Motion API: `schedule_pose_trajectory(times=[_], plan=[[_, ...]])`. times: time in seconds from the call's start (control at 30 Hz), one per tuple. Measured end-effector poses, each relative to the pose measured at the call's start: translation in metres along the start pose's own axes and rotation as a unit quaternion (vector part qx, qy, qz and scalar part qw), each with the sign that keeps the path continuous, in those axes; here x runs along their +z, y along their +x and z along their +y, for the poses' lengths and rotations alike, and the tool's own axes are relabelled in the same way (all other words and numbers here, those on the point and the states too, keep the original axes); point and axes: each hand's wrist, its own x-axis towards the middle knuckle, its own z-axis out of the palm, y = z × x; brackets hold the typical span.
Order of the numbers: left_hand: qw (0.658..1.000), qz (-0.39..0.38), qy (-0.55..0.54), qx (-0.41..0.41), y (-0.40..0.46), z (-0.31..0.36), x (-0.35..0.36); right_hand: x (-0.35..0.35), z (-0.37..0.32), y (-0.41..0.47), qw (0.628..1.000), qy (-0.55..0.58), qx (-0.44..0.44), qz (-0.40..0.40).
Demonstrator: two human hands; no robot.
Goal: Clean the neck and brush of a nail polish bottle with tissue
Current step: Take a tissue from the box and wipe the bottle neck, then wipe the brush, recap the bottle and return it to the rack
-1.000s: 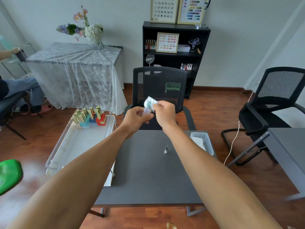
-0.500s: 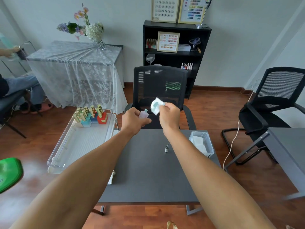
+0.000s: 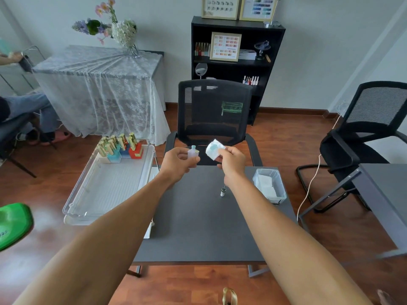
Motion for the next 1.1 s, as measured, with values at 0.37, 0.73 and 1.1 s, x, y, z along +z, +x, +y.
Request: schedule_pose_trajectory(times=[0.37, 0.73, 1.1], plan=[[0.998, -0.032, 0.031, -0.038, -0.008, -0.063, 0.023, -0.047, 0.098, -0.01, 0.994, -0.027, 0.104, -0.032], [0.995, -0.071, 0.032, -0.057, -0.025, -0.108, 0.045, -0.074, 0.175, -0.014, 0.973, -0.157, 0.165, -0.05], [0.992, -0.089, 0.037, -0.08, -0.021, -0.123, 0.058, -0.074, 0.188, 0.022, 0.971, -0.21, 0.106, -0.029]])
